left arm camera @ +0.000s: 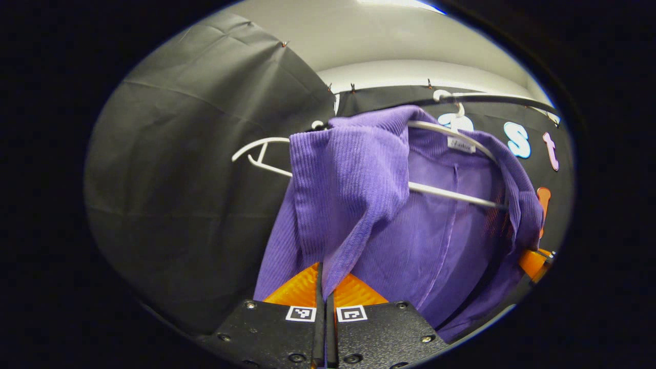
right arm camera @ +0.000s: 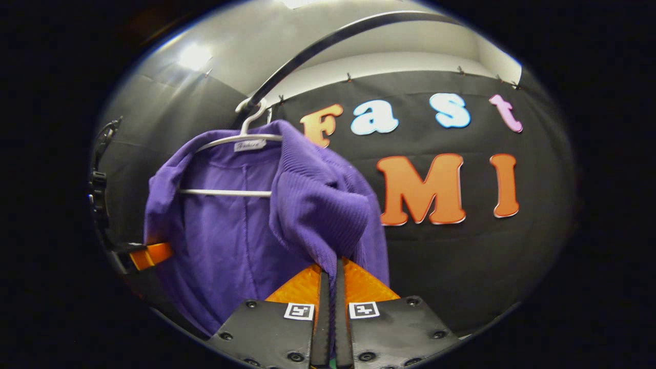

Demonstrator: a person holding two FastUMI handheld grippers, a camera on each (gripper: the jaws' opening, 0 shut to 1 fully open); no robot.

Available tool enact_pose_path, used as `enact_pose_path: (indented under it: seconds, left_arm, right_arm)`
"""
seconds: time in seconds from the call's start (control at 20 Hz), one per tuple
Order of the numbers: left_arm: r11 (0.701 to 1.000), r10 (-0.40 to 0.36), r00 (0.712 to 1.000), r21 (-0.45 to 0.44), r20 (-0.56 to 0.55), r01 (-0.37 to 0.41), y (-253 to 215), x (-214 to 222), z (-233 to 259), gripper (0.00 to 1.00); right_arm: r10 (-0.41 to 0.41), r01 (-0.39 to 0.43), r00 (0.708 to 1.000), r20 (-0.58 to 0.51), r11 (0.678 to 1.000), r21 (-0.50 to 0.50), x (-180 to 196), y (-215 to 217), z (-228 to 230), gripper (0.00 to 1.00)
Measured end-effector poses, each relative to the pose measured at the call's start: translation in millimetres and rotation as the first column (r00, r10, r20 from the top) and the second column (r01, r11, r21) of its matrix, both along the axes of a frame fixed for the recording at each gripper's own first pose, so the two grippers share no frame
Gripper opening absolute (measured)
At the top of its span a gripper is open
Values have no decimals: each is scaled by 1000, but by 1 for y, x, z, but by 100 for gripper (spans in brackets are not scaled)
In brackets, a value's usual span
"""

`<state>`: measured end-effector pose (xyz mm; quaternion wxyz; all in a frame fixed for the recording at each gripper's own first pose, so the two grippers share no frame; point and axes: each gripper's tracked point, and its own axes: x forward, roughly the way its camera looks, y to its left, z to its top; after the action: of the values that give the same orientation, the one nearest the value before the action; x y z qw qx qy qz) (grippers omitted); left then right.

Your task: Grasp the clothes on the hanger with both hands and then place them into the laundry hamper below.

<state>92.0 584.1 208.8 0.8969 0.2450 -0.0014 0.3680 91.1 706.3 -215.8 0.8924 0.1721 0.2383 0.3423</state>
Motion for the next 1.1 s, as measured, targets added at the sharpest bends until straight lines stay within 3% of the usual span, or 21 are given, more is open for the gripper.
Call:
enact_pose_path:
  seconds: [0.1,0.15,0.2,0.55,0.85,0.9,0.95,1.1]
  left_arm:
    - [998,7,999,60,54,-11,-2,0,38,1]
    - [996,15,997,86,74,-21,-1,-1,54,1]
    - [993,22,995,114,92,-33,2,-2,71,4]
    - [961,65,985,257,159,-105,23,10,151,1]
    - [990,104,957,60,271,-125,82,16,155,1]
    - [989,120,958,49,262,-137,92,13,150,0]
    - [989,132,961,35,245,-145,99,13,141,1]
    - [985,173,967,-35,186,-169,120,10,111,1]
  right_arm:
    - [-68,68,998,9,998,5,17,-14,6,12]
    - [-100,100,995,19,995,3,29,-20,5,7]
    - [-123,123,992,24,992,-4,40,-23,3,12]
    - [-310,310,951,10,951,1,106,-45,-4,11]
    - [-332,337,939,87,940,-51,135,-44,-11,11]
    - [-321,325,944,78,945,-46,137,-38,-13,7]
    - [-316,319,946,78,947,-42,140,-33,-16,11]
    - [-310,315,947,87,948,-52,150,-24,-30,11]
